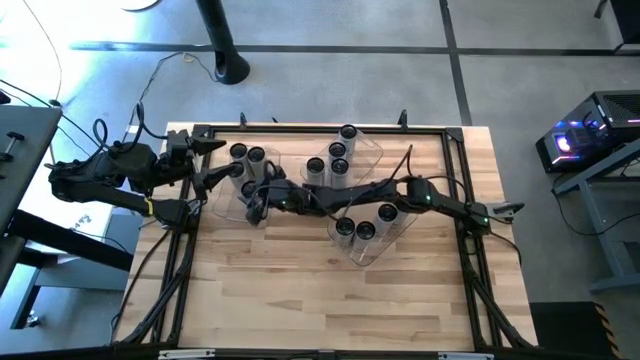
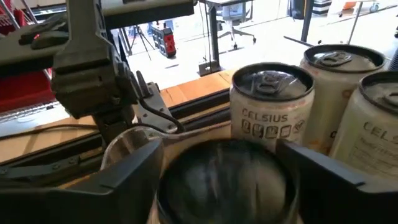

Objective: Sort soda cans
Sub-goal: Put the white-yellow soda can into the top left transparent bin, then adjust all the transparent bins

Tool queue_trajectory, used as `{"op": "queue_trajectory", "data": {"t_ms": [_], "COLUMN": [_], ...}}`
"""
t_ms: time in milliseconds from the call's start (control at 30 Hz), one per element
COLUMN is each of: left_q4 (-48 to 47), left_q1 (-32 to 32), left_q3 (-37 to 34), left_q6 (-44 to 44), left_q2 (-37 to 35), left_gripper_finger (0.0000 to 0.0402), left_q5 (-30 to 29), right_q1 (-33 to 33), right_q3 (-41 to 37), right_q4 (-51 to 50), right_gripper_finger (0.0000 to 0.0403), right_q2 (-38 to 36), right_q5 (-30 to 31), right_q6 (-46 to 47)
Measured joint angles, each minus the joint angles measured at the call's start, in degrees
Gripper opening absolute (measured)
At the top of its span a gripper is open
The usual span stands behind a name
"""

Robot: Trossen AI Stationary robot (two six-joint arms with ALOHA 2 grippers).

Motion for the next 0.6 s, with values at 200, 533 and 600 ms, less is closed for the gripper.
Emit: {"op": "queue_trajectory", "data": {"t_ms": [200,533,600], "left_q4": [0.0,0.0,0.0], "left_q1": [0.0,0.0,0.0], "left_q3": [0.0,0.0,0.0], "left_q6": [0.0,0.0,0.0], "left_q2": [0.0,0.0,0.0], "left_gripper_finger": [0.0383,0.0383,0.0383], "left_q5": [0.0,0.0,-0.1], "right_q1": [0.0,0.0,0.0], "right_q3": [0.0,0.0,0.0], "right_q4": [-0.1,-0.3,0.2], "right_gripper_finger": [0.0336,0.0335,0.0335], "right_q2": [-0.2,-0.2,-0.2], "right_q5": [0.1,0.0,0.2], "right_q6": [0.0,0.2,0.4]}}
